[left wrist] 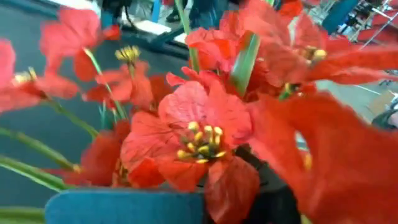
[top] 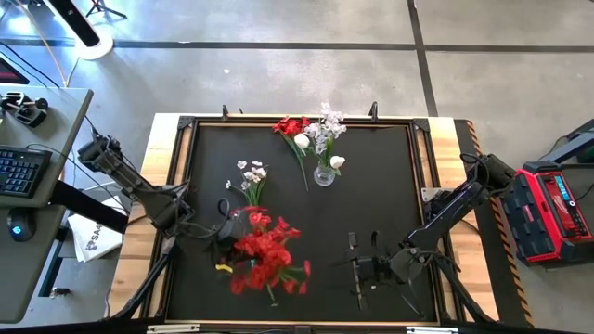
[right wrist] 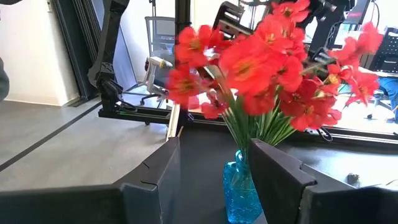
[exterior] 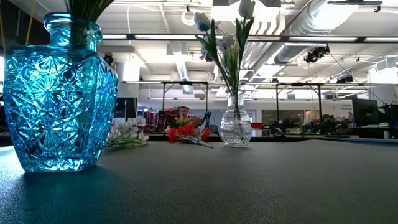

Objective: Sort flowers into vase by color
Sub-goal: Put the red flowers into the blue vase, then put the white flowers into the transparent vase

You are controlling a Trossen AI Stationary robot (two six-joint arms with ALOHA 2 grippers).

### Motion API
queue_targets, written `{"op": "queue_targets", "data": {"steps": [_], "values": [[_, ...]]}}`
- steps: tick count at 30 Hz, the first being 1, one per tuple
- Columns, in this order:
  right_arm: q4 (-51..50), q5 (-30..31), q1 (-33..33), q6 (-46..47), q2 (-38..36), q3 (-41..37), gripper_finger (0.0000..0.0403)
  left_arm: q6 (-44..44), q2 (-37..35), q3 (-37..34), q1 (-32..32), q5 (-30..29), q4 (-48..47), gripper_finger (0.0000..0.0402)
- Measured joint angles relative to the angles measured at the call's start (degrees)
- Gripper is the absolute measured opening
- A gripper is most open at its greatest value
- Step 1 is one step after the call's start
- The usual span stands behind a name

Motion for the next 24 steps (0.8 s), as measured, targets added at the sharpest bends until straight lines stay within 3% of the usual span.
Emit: {"op": "queue_targets", "data": {"steps": [4,15,21,24], "values": [[0.0,0.0,0.0,0.0,0.0,0.0,0.0161,4.0,-1.8,0.0,0.0,0.9,2.2,0.0026],[0.0,0.0,0.0,0.0,0.0,0.0,0.0161,4.3,-5.8,0.0,-0.1,2.4,1.6,0.0157],[0.0,0.0,0.0,0.0,0.0,0.0,0.0161,4.9,-11.2,0.0,-0.1,2.2,2.7,0.0171],[0.0,0.0,0.0,0.0,0.0,0.0,0.0161,9.7,-13.6,0.0,-0.1,1.4,6.8,0.0169]]}}
